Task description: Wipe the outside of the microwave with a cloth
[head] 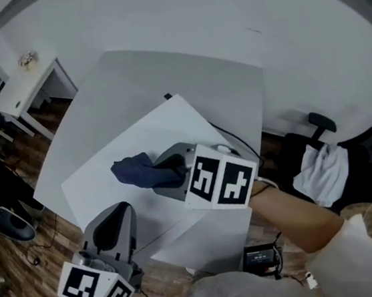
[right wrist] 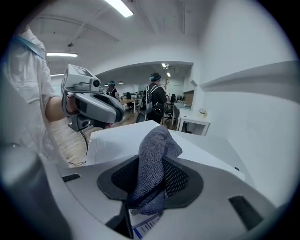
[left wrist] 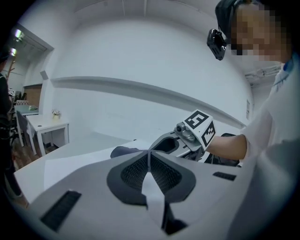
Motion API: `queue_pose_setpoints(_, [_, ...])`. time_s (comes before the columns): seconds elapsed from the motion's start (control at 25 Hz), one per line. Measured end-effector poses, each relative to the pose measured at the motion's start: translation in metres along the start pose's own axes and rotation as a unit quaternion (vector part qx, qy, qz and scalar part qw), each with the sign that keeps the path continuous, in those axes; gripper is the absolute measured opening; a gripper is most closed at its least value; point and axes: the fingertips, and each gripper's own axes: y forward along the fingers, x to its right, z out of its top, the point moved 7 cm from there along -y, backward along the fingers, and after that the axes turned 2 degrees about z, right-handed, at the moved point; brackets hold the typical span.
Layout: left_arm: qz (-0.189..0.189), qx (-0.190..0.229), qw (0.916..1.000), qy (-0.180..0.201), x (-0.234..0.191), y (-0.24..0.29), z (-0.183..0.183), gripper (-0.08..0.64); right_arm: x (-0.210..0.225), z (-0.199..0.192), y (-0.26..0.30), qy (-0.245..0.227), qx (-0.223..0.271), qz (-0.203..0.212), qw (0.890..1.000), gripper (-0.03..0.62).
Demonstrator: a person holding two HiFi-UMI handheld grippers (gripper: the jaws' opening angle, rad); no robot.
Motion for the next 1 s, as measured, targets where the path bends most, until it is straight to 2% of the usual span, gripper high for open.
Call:
queue_pose_setpoints(0.2, [-0.018,-0.03,0.9987,0.038,0.0,0.014,0.007,0.045,0.0,-0.011,-0.017,-0.019,0.046,0.021,0.999,0.156])
queue_pose_setpoints(0.28, [-0.03,-0.031,0.996,0.078,0.007,0.027,0.016,0.089,0.007,-0.022,-0.03,-0.04,0.048,0.033,0.997,0.156])
queue_pose_setpoints(0.36, [-0.045,-0.032,0.9894,0.134,0.02,0.041,0.024,0.17,0.017,-0.038,-0.047,-0.064,0.05,0.049,0.995,0.156])
queue_pose_setpoints(0.44, [-0.064,-0.053,0.9763,0.2,0.032,0.056,0.028,0.203,0.026,-0.052,-0.06,-0.088,0.06,0.076,0.991,0.156])
queue_pose_setpoints(0.52, [-0.09,-0.085,0.9556,0.268,0.038,0.074,0.028,0.219,0.031,-0.058,-0.067,-0.112,0.067,0.108,0.986,0.156])
queue_pose_setpoints(0.6, [-0.123,-0.127,0.9363,0.304,0.041,0.093,0.023,0.222,0.036,-0.061,-0.069,-0.13,0.068,0.139,0.979,0.156])
queue_pose_setpoints(0.68, [-0.154,-0.173,0.922,0.31,0.041,0.111,0.015,0.222,0.041,-0.062,-0.068,-0.14,0.063,0.161,0.975,0.156])
queue_pose_setpoints(0.76, [-0.165,-0.207,0.9121,0.313,0.04,0.126,0.005,0.221,0.046,-0.064,-0.066,-0.145,0.055,0.173,0.973,0.156])
queue_pose_setpoints(0.8, [-0.163,-0.218,0.9093,0.315,0.039,0.131,0.001,0.204,0.048,-0.065,-0.065,-0.145,0.051,0.176,0.972,0.158])
queue_pose_setpoints(0.84, [-0.158,-0.228,0.907,0.317,0.038,0.135,-0.003,0.122,0.049,-0.066,-0.063,-0.142,0.048,0.177,0.973,0.162])
queue_pose_setpoints(0.88, [-0.154,-0.239,0.9046,0.318,0.037,0.138,-0.007,0.089,0.051,-0.067,-0.062,-0.137,0.046,0.178,0.973,0.174])
queue_pose_setpoints(1.0, [-0.143,-0.265,0.9005,0.313,0.038,0.143,-0.01,0.075,0.06,-0.069,-0.07,-0.118,0.052,0.172,0.977,0.221])
